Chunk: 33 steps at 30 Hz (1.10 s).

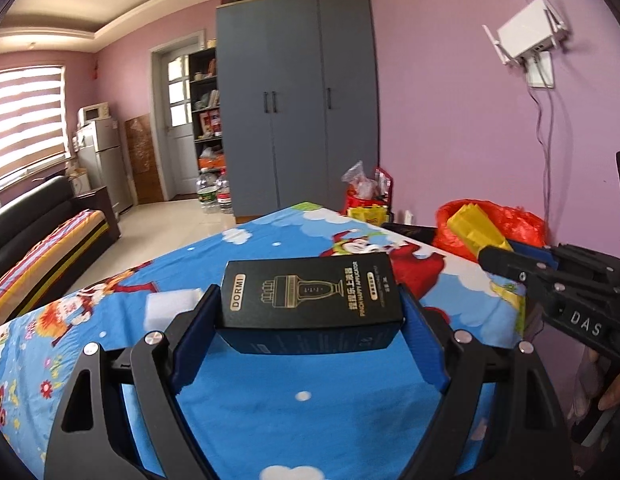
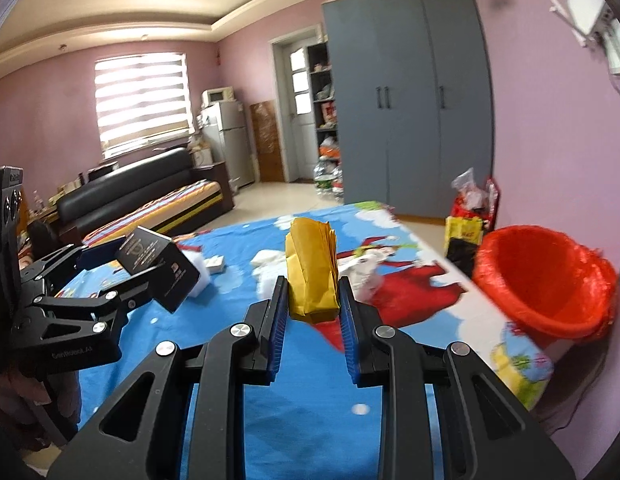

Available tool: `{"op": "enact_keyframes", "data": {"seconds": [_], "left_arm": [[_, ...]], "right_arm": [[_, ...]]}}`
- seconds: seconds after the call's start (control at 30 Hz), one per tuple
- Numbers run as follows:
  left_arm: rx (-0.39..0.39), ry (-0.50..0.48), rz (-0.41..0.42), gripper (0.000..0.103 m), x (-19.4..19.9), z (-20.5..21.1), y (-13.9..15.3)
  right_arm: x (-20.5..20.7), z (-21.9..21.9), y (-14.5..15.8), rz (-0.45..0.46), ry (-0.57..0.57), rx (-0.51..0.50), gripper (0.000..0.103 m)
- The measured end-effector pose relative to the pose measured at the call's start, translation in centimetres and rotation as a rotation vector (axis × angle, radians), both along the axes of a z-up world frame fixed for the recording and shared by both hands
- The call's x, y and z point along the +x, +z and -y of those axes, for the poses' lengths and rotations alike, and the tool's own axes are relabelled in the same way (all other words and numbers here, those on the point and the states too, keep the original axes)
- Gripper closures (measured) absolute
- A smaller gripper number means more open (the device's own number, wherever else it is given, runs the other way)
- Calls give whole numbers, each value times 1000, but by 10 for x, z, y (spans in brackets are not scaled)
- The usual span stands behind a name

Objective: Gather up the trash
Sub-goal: 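Carry yellow cloth and black box to the red bin and open both tools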

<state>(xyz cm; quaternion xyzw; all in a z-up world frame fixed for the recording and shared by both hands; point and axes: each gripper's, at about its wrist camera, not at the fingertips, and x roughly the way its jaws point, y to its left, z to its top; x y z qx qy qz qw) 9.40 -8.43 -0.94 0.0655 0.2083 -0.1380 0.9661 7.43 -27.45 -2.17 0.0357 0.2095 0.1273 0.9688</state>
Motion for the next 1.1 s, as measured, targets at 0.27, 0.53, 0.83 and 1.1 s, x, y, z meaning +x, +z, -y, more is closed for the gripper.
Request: {"op": "enact_keyframes", "data": {"seconds": [0.27, 0.53, 0.83, 1.1], "left_arm": [[8, -81, -18, 20, 12, 48, -5], [6, -178, -12, 20, 23, 101, -5], [-9, -265, -7, 20, 37, 151, -7], [-5, -352, -4, 21, 59, 184, -7]], "right_arm": [[-6, 56, -5, -8, -132, 17, 78], [-8, 104, -14, -19, -246, 16, 78], [-7, 139, -23, -13, -346, -4, 77], [3, 168, -36, -37, -428, 0, 77]]}}
